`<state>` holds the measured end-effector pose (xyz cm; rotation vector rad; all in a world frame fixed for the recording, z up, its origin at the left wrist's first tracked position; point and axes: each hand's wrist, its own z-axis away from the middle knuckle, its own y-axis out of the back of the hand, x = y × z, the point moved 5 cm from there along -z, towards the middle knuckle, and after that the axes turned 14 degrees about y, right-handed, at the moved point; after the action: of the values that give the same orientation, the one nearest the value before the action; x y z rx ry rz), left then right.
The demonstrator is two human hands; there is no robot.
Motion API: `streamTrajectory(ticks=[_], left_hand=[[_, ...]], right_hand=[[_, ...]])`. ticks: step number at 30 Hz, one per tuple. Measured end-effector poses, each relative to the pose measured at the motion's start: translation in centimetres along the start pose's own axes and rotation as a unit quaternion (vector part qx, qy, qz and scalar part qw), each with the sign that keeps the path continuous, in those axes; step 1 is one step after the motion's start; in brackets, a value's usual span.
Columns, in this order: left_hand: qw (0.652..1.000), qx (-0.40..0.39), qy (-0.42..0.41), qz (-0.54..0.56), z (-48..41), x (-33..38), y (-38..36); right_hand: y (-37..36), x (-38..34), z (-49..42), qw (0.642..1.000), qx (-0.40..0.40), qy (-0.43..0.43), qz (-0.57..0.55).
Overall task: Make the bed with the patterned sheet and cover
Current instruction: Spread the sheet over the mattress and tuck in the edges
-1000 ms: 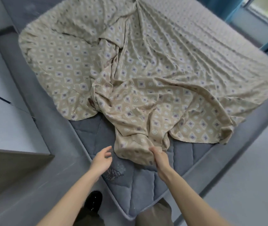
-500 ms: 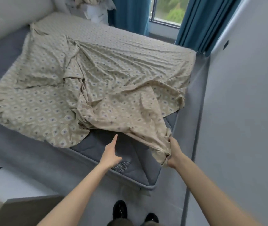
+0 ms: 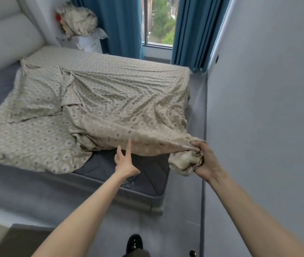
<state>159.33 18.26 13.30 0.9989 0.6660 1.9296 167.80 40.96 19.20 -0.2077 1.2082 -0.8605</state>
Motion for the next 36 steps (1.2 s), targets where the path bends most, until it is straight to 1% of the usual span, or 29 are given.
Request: streamTrajectory(ticks=[3,5,7,10,12,14,17,19,21,23,26,28,32,34,36], left_hand=[[1.0,0.009,-0.011,-0.013,1.8,0.6,0.0],[0.999,0.0,-0.019,-0.027,2.5,1.0,0.0],[0.998,-0.013,-0.034,-0.048,3.3,1.3,0.0],[0.995,-0.028,-0.048,-0.085,4.3,1.0,-0.2],[0.993,-0.027,-0.052,-0.104,4.7,0.4,-0.3],[0.993,-0.021,-0.051,-0.101,5.1,-0.3,-0.3],[0.993,-0.032,-0.065,-0.091,5.7,-0.5,-0.7],[0.989,-0.043,-0.091,-0.111,6.3,-0.3,-1.2],[0.983,-0.037,-0.126,-0.129,6.7,0.0,-2.0],[0.978,-0.028,-0.141,-0.148,6.9,0.2,-2.8],[0.973,-0.007,-0.133,-0.187,6.7,0.1,-3.2],[0.972,0.006,-0.145,-0.187,6.7,-0.1,-3.2],[0.96,0.05,-0.221,-0.165,7.4,-0.7,-2.8],[0.96,0.043,-0.234,-0.149,7.6,-1.0,-3.1],[0.963,0.016,-0.237,-0.131,7.8,-1.3,-3.5]], right_hand=[[0.9,-0.2,2.3,0.999,0.031,0.005,0.016],[1.2,0.1,3.6,0.997,0.065,0.0,0.029],[1.6,0.3,5.4,0.995,0.094,0.017,0.033],[2.0,0.7,8.0,0.992,0.125,0.031,0.003],[1.9,1.4,9.7,0.992,0.119,0.005,-0.046],[1.7,2.0,11.3,0.991,0.105,-0.008,-0.077],[2.0,2.7,13.3,0.992,0.107,-0.031,-0.063],[2.2,3.5,14.5,0.993,0.103,-0.049,-0.041],[2.6,4.5,15.7,0.991,0.108,-0.071,-0.021],[2.9,5.3,16.6,0.989,0.118,-0.083,-0.019],[3.3,6.2,17.3,0.988,0.126,-0.075,-0.039],[3.9,6.7,17.6,0.987,0.135,-0.062,-0.063],[5.7,7.3,17.9,0.978,0.178,-0.027,-0.108],[6.7,7.5,18.1,0.971,0.212,-0.016,-0.112],[7.5,7.6,18.4,0.965,0.241,-0.013,-0.104]])
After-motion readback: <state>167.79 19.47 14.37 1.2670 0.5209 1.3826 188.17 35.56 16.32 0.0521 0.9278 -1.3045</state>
